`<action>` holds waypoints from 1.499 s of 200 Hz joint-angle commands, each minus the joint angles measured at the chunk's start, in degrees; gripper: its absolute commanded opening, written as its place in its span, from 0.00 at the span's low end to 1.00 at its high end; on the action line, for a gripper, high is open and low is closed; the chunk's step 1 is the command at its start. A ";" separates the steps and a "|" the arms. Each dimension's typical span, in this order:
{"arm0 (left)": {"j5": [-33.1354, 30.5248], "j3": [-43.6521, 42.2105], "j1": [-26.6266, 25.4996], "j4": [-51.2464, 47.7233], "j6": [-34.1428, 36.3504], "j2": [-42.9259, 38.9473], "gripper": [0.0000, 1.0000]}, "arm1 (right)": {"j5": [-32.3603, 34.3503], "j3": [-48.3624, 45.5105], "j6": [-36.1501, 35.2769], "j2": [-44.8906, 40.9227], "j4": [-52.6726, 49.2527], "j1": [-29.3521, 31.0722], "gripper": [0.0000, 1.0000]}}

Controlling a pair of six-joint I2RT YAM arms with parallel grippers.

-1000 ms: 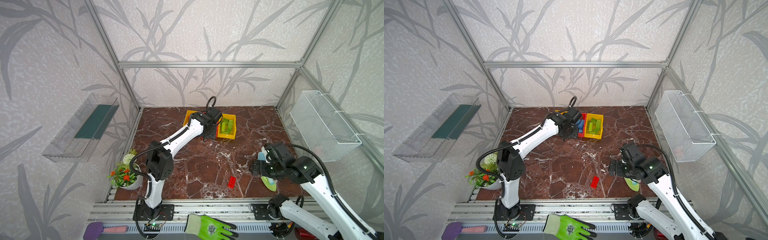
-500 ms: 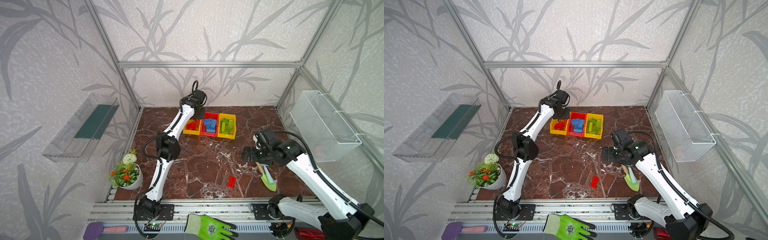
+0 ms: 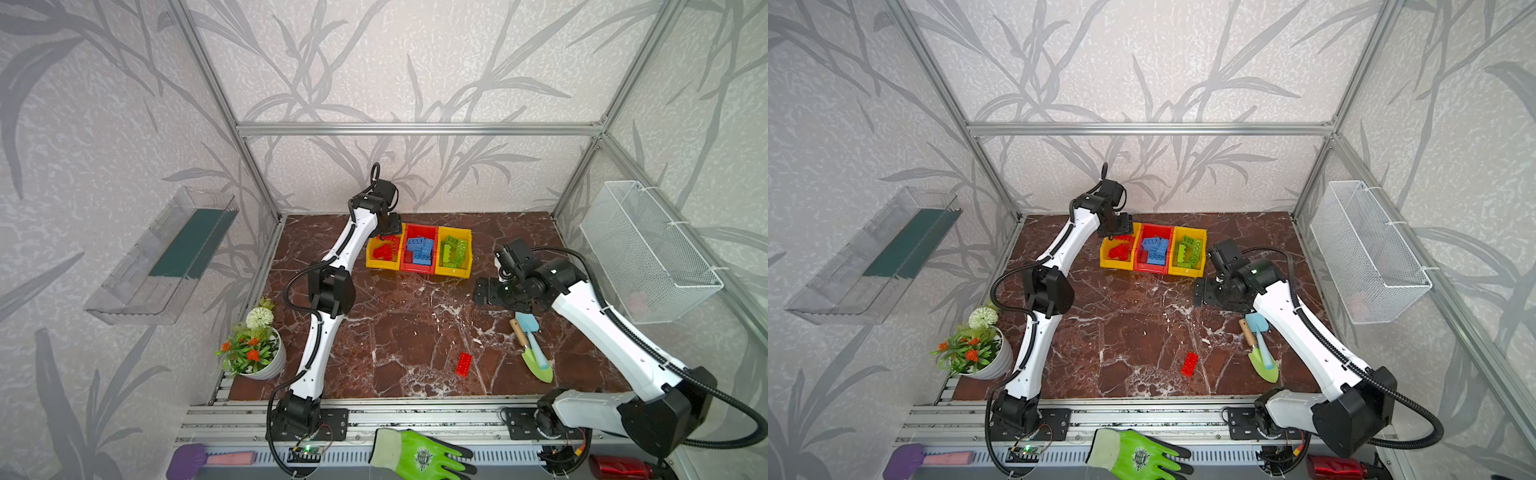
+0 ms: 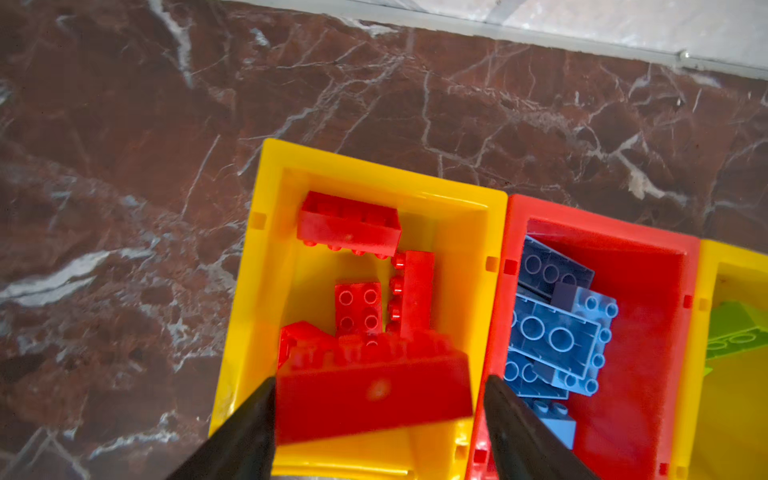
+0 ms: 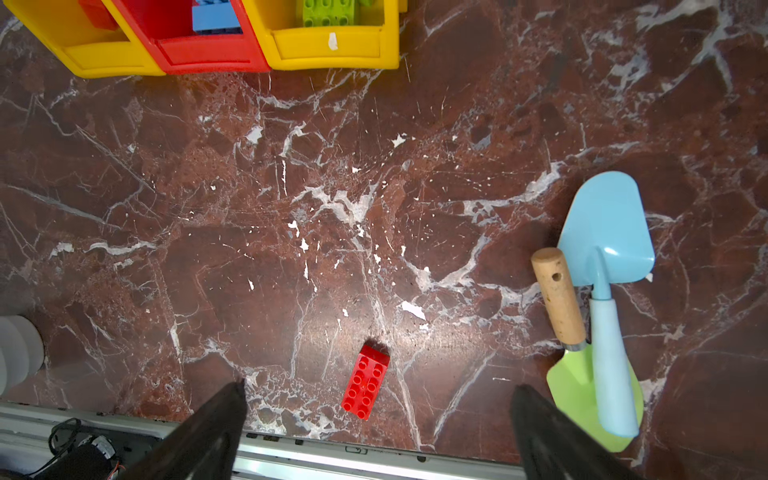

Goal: Sort the legos into containers by color

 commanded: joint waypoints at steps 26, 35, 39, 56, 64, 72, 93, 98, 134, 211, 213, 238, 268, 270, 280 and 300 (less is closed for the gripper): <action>1.77 4.01 0.64 0.64 0.49 0.90 0.99 | 0.58 3.56 0.81 2.16 0.13 -0.22 0.99; 2.04 4.05 0.64 0.81 0.27 0.22 0.99 | 0.39 3.65 0.81 2.30 0.17 -0.21 0.99; 2.28 4.04 0.64 0.91 0.19 -0.12 0.99 | 0.36 3.72 0.83 2.22 0.07 -0.19 0.99; 5.07 3.52 0.64 1.23 1.26 -1.87 0.99 | 0.10 2.94 1.00 1.36 -0.24 -0.18 0.99; 5.86 3.07 0.55 1.02 0.88 -2.90 0.99 | 0.00 2.17 1.17 0.52 -0.42 -0.18 0.99; 6.56 2.37 0.48 0.74 0.42 -4.11 0.99 | -0.04 1.09 1.34 -0.78 -0.42 -0.19 0.99; 7.91 -1.02 -0.21 -0.86 -0.55 -8.29 0.99 | -0.04 -2.58 1.80 -5.15 -0.89 -0.20 0.99; 7.93 -2.54 -0.67 -0.93 -0.69 -9.53 0.99 | -0.04 -3.48 1.90 -6.31 -1.02 -0.24 0.99; 4.41 -21.69 -7.29 3.02 -0.90 -22.76 0.97 | 0.39 -9.75 1.97 -15.45 -4.39 -0.20 0.99; 1.03 -65.30 -30.15 18.11 -9.50 -47.62 0.91 | 2.01 -16.22 1.68 -32.32 -15.96 -0.36 0.99; 0.89 -65.97 -30.83 18.26 -9.56 -47.91 0.90 | 1.79 -16.41 1.81 -32.64 -16.02 -0.40 0.99; -1.24 -71.76 -38.00 19.63 -10.02 -50.16 0.86 | -0.01 -18.03 1.95 -35.22 -16.11 -0.28 0.99; 0.38 -75.02 -43.46 21.24 -10.21 -50.76 0.86 | -0.35 -17.55 1.40 -35.32 -16.33 -0.28 0.99; 0.57 -75.12 -43.72 21.40 -10.20 -50.60 0.86 | -0.27 -17.40 1.43 -35.32 -16.30 -0.27 0.99; 0.98 -75.32 -44.77 21.74 -10.03 -49.88 0.86 | 0.01 -16.72 1.64 -35.38 -16.33 -0.29 0.99; 1.56 -74.87 -46.18 22.57 -9.05 -47.01 0.86 | -0.09 -16.20 1.92 -35.67 -15.74 -0.27 0.99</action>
